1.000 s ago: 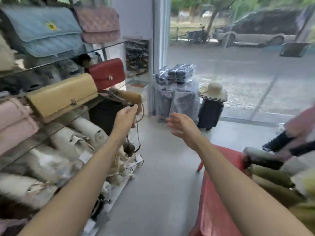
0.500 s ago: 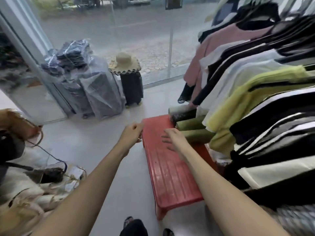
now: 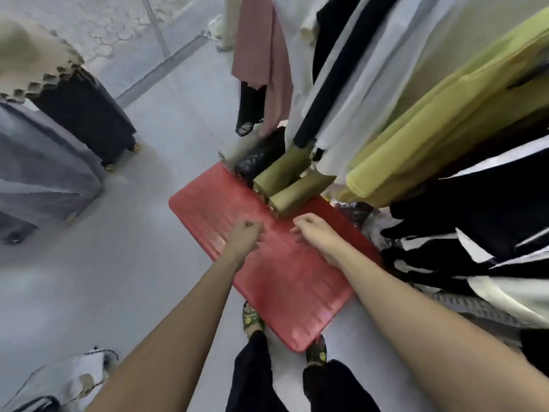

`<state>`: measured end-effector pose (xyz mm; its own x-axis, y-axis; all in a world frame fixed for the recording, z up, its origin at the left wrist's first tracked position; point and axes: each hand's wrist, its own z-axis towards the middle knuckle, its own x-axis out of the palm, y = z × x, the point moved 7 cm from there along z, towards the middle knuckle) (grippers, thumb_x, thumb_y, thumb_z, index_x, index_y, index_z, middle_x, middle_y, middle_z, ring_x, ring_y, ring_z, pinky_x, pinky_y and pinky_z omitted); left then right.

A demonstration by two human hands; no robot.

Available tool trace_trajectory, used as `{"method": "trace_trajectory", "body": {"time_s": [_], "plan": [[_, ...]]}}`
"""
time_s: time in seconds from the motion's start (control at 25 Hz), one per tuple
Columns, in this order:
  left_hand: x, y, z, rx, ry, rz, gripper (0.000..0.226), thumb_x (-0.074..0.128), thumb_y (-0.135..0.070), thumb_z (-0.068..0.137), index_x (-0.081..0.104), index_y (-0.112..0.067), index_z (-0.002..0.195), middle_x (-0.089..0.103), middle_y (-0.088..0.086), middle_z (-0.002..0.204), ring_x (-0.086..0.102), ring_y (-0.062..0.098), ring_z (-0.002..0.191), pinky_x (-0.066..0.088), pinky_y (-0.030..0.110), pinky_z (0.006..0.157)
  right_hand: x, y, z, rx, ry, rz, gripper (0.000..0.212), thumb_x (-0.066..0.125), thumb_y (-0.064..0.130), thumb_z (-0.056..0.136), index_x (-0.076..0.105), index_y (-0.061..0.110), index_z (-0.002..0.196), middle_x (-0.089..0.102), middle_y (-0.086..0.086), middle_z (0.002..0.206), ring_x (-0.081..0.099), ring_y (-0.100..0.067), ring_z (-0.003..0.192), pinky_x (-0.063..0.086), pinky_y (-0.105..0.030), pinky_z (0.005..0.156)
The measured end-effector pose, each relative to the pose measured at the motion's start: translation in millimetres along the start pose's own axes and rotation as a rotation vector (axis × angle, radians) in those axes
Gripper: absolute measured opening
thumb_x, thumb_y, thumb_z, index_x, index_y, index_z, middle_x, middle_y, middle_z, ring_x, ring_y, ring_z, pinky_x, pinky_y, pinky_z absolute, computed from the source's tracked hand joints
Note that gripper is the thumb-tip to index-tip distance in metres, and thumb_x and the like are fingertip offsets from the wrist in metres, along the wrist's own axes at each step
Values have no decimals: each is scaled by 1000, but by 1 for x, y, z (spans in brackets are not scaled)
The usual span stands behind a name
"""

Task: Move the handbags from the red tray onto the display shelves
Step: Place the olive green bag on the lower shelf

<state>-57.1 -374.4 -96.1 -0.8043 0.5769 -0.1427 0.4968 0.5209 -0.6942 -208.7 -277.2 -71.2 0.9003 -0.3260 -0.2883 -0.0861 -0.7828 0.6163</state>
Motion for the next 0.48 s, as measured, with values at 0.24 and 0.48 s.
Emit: {"method": "trace_trajectory", "body": {"time_s": [0.24, 0.48], "plan": [[31, 11, 105, -128, 48, 60, 18, 42, -5, 101, 60, -9, 105, 49, 1, 74, 46, 13, 62, 41, 22, 50, 16, -1, 74, 33, -70, -69, 43, 50, 25, 101, 51, 24, 145, 65, 3, 122, 61, -17, 106, 47, -31, 96], [45, 30, 152, -176, 101, 22, 34, 51, -11, 99, 58, -7, 132, 61, 8, 92, 51, 15, 64, 48, 35, 72, 24, 7, 110, 41, -104, -134, 58, 48, 23, 102, 35, 27, 158, 32, -9, 160, 34, -24, 147, 30, -31, 116]]}}
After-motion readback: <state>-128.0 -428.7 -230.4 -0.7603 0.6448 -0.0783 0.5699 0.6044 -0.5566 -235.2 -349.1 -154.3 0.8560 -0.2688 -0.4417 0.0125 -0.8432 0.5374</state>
